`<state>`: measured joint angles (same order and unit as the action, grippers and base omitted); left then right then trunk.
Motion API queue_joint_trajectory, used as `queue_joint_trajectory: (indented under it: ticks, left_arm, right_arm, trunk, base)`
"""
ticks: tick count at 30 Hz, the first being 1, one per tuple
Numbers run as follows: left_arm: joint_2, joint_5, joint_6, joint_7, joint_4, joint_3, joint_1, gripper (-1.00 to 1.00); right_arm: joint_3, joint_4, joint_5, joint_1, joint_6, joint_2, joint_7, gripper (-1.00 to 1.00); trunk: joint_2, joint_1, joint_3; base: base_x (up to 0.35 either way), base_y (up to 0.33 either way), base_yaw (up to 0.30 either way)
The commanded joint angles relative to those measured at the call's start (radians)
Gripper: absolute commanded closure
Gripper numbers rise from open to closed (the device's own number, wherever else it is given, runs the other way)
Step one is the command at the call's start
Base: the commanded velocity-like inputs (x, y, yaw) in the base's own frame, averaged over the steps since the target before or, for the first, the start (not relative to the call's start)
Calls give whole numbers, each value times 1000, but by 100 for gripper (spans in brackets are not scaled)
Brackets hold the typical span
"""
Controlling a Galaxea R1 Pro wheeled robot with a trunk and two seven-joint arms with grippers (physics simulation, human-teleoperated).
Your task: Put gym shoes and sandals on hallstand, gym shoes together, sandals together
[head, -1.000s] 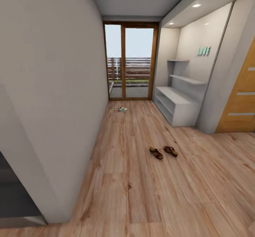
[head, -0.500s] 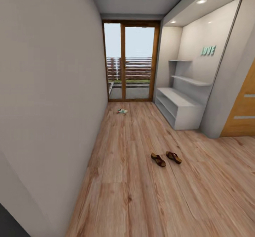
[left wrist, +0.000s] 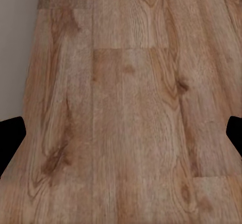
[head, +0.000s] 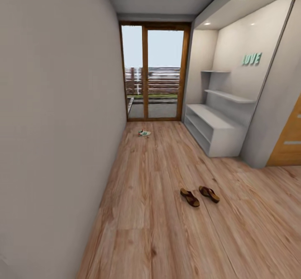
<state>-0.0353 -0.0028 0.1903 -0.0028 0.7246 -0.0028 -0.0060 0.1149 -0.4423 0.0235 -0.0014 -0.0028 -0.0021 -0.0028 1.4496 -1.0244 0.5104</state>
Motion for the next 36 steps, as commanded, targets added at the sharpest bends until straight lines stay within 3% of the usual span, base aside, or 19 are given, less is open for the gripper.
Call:
queue_joint_trajectory:
  ticks: [1, 25, 36]
  left_arm:
    - [0, 0, 3, 0, 0, 0, 0, -100]
    - [0, 0, 3, 0, -1, 0, -1, -100]
    - [0, 0, 3, 0, -1, 0, -1, -100]
  right_arm:
    - [1, -1, 3, 0, 0, 0, 0, -100]
    - [2, 1, 2, 0, 0, 1, -1, -100]
    - [2, 1, 2, 0, 0, 1, -1, -100]
  trunk:
    - [0, -1, 1]
    - [0, -1, 1]
    - [0, -1, 9]
  base:
    - [349, 0, 0]
    - [349, -73, 0]
    - [348, -121, 144]
